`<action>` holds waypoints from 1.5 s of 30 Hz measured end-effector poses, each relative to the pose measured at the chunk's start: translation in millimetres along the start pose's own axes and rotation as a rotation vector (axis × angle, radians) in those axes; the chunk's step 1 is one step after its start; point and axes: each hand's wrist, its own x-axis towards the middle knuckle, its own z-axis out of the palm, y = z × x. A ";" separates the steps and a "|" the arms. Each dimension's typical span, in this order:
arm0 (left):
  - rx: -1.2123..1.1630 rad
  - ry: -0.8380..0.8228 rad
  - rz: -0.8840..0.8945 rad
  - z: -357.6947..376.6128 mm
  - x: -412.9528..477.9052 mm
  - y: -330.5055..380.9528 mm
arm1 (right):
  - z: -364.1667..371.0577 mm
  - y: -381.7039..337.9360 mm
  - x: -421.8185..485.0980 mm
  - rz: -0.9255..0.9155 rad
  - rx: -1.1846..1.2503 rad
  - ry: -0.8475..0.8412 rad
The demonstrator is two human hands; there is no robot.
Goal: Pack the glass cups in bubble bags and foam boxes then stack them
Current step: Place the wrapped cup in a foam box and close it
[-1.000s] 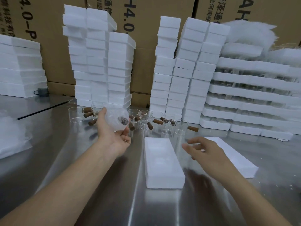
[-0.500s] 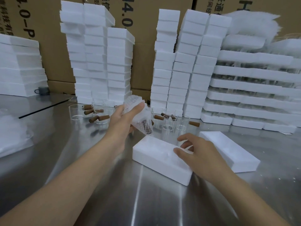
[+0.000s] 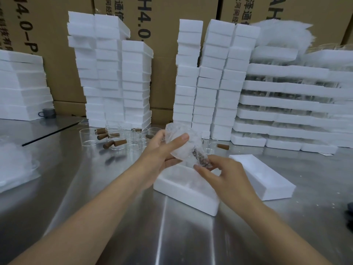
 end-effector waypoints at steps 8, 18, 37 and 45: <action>0.568 -0.008 -0.004 -26.6 5.2 -6.1 | 0.2 10.0 3.0 0.013 -0.168 -0.139; 1.093 -0.103 -0.023 -43.6 8.4 -12.3 | -4.3 4.7 1.8 0.025 -0.213 -0.247; 0.938 -0.029 0.122 -1.9 2.9 -51.4 | -17.1 30.8 11.9 0.137 -0.297 0.070; 0.618 0.331 0.160 -25.2 10.5 -33.1 | -54.4 74.4 16.0 0.553 -0.571 -0.022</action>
